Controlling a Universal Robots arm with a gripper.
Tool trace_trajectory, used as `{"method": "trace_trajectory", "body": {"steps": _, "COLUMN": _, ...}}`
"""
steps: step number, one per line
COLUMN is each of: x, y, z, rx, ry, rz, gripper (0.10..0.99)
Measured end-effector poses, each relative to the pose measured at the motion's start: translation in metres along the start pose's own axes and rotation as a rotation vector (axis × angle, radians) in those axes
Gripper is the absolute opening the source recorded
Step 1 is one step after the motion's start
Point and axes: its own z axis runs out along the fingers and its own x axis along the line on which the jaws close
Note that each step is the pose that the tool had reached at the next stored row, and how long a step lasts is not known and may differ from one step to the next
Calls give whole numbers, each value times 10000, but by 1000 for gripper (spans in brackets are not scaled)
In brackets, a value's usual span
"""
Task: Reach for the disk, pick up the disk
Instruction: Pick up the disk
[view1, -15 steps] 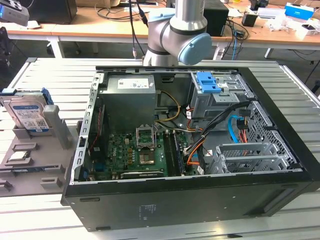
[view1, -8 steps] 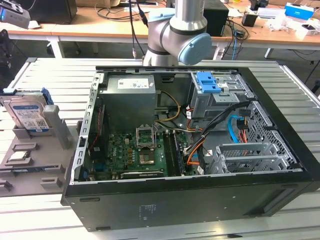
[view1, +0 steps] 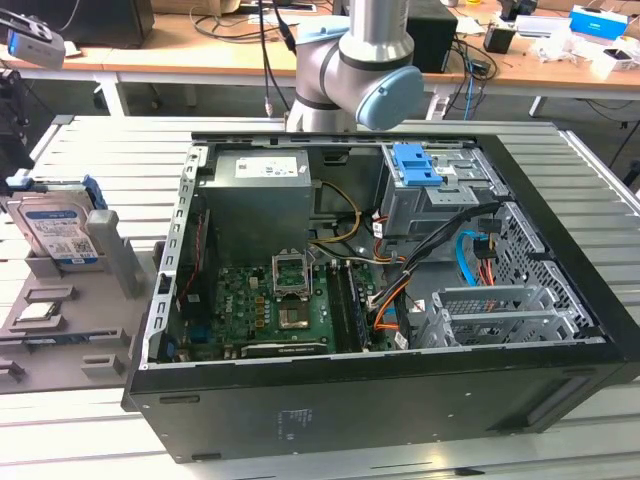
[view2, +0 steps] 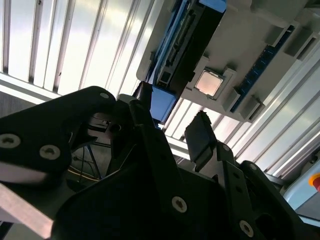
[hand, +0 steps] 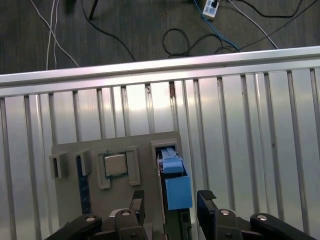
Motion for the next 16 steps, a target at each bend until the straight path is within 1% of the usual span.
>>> {"method": "trace_trajectory", "body": {"steps": 8, "x": -23, "y": -3, "z": 132, "rx": 1, "ry": 1, "rz": -47, "gripper": 545}}
{"method": "trace_trajectory", "body": {"steps": 12, "x": -23, "y": -4, "z": 167, "rx": 1, "ry": 2, "rz": -48, "gripper": 545}}
{"method": "trace_trajectory", "body": {"steps": 14, "x": -23, "y": -6, "z": 204, "rx": 1, "ry": 1, "rz": -47, "gripper": 545}}
{"method": "trace_trajectory", "body": {"steps": 16, "x": -23, "y": -6, "z": 220, "rx": 1, "ry": 1, "rz": -47, "gripper": 545}}
